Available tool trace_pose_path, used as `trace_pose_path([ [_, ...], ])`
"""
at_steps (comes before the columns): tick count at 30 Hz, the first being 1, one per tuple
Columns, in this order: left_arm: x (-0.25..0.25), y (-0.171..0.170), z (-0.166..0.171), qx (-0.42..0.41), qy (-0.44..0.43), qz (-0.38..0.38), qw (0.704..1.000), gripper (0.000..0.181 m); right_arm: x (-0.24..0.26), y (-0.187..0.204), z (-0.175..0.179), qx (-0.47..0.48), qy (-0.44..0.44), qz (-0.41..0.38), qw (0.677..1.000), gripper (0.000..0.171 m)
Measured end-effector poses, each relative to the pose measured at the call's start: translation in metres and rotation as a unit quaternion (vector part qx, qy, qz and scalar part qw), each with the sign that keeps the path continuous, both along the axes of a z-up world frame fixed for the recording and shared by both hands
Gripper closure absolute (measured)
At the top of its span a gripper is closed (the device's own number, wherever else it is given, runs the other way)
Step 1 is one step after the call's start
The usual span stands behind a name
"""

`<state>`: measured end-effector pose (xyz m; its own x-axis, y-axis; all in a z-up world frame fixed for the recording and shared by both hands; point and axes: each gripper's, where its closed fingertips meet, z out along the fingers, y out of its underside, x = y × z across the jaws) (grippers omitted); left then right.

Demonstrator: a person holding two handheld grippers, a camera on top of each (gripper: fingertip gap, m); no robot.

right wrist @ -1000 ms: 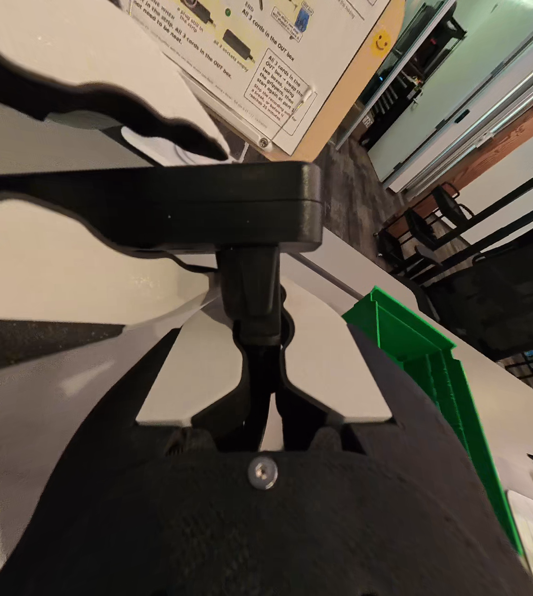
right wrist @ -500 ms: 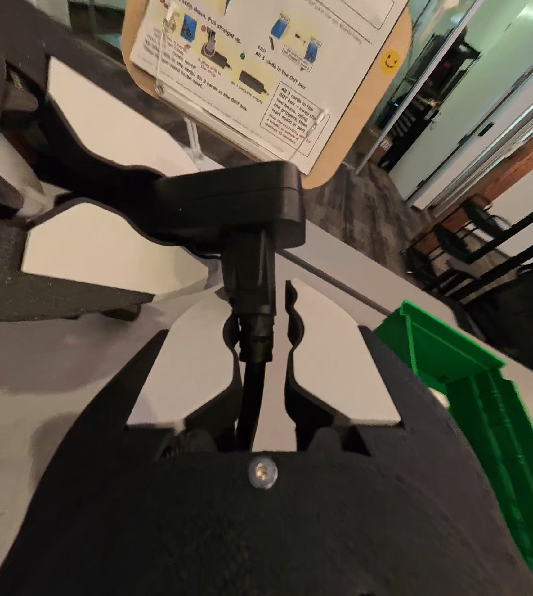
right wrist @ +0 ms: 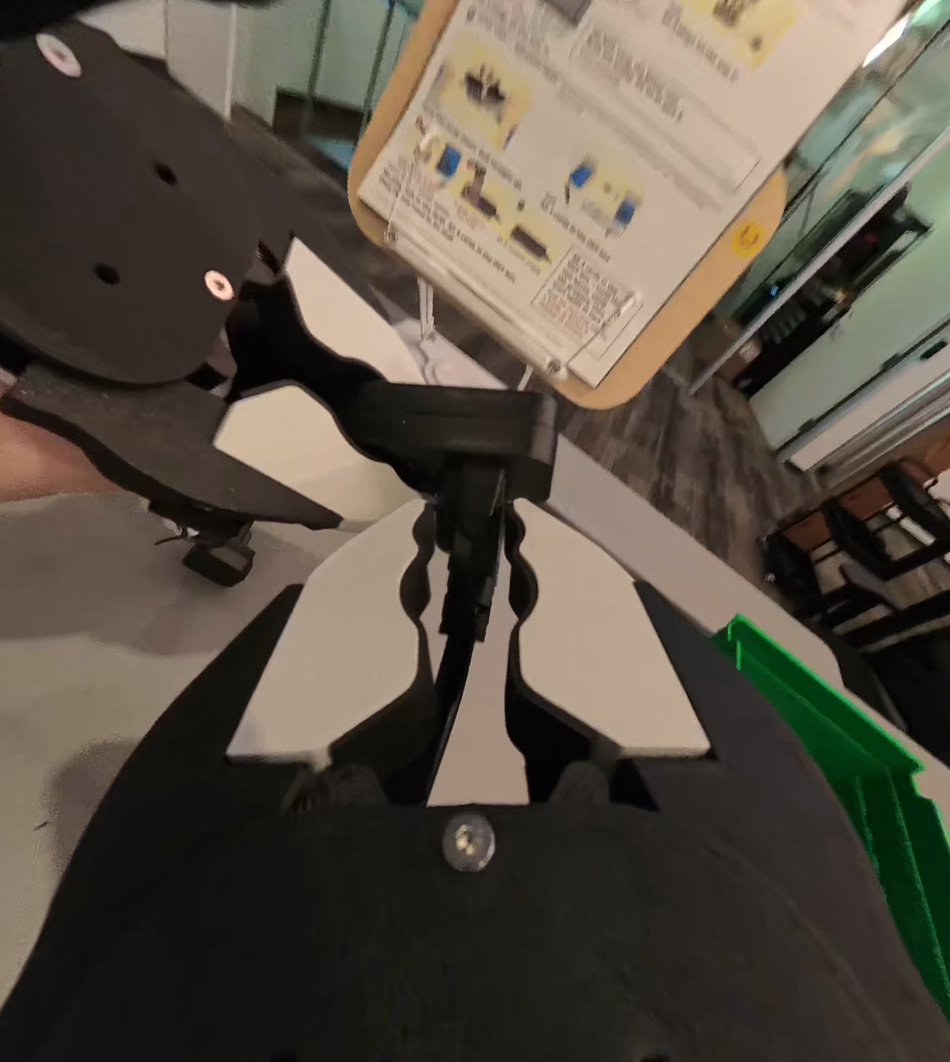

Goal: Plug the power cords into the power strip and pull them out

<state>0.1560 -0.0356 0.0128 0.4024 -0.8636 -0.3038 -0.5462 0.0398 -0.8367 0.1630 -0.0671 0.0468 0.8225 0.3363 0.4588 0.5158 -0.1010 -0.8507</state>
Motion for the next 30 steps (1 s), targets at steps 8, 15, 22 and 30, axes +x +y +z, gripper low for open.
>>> trace_pose_path([
  [8, -0.03, -0.015, -0.03, -0.227, 0.034, -0.005, 0.973, 0.149, -0.014, 0.002, -0.031, -0.112, -0.013, 0.009, 0.994, 0.154],
  [15, -0.069, 0.016, -0.003, -0.293, -0.084, 0.005, 0.952, 0.135, -0.001, 0.027, -0.078, -0.442, 0.039, -0.054, 0.894, 0.154],
  [22, -0.117, 0.021, 0.016, -0.26, -0.11, 0.042, 0.959, 0.134, 0.016, 0.025, -0.162, -0.664, 0.117, -0.131, 0.726, 0.151],
  [30, -0.089, 0.028, -0.033, -0.258, 0.009, 0.051, 0.965, 0.144, -0.012, 0.028, -0.183, -0.728, 0.11, -0.134, 0.663, 0.152],
])
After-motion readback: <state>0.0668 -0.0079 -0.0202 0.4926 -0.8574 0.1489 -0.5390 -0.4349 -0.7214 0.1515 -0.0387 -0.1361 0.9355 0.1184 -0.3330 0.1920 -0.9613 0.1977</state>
